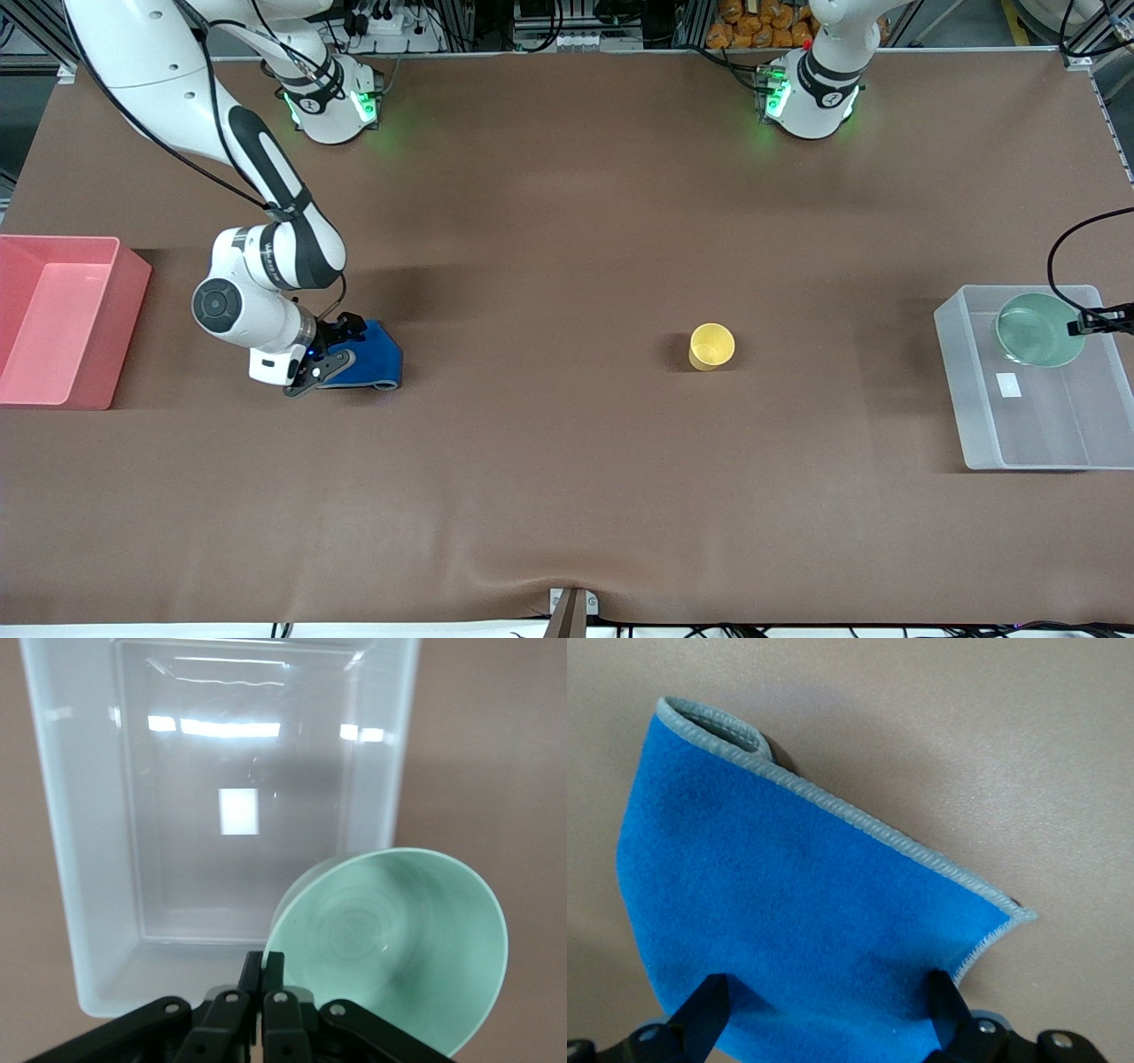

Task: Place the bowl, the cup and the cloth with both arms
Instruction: 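Release the bowl in the clear bin while the right gripper lifts the cloth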

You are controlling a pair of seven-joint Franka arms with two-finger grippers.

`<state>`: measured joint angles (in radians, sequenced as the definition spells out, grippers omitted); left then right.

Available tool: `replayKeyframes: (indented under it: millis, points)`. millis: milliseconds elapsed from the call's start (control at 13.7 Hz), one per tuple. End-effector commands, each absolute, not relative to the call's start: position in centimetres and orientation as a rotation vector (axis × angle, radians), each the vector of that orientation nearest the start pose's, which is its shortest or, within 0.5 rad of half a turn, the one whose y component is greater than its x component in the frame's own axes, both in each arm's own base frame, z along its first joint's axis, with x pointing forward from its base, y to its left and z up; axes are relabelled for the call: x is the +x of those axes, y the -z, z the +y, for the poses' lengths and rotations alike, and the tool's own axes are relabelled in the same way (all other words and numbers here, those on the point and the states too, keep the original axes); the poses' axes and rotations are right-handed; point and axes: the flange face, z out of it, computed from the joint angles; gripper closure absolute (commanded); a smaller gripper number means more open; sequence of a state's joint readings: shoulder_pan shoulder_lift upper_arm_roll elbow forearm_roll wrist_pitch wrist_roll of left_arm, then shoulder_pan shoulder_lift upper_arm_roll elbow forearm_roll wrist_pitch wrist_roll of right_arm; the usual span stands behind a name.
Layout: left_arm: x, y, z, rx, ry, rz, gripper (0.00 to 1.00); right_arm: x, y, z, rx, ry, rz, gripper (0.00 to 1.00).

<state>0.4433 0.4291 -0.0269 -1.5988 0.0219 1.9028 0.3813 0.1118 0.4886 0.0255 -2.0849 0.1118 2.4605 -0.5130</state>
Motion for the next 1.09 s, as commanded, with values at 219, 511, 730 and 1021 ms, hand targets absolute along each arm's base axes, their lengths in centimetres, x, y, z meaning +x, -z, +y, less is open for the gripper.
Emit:
replayKeyframes:
  millis: [219,511,730,1021]
  points:
    - [59.8,-31.4,31.9,-3.23,-0.102,-0.151,1.0,56.0,-18.1,7.4,-2.907,-0.138,-0.781,0.57]
    - [59.3,-27.7,32.6,-3.237,-0.084,-0.19,1.0,55.9,-18.1,7.5,-2.898,-0.141,-0.738,1.0]
    - [58.5,-25.8,32.3,-3.234,-0.083,-0.197,1.0,56.0,-18.4,7.4,-2.899,-0.134,-0.73,1.0]
    - [57.9,-23.3,31.4,-3.224,-0.05,-0.191,1.0,56.5,-20.7,7.6,-2.896,-0.117,-0.734,1.0]
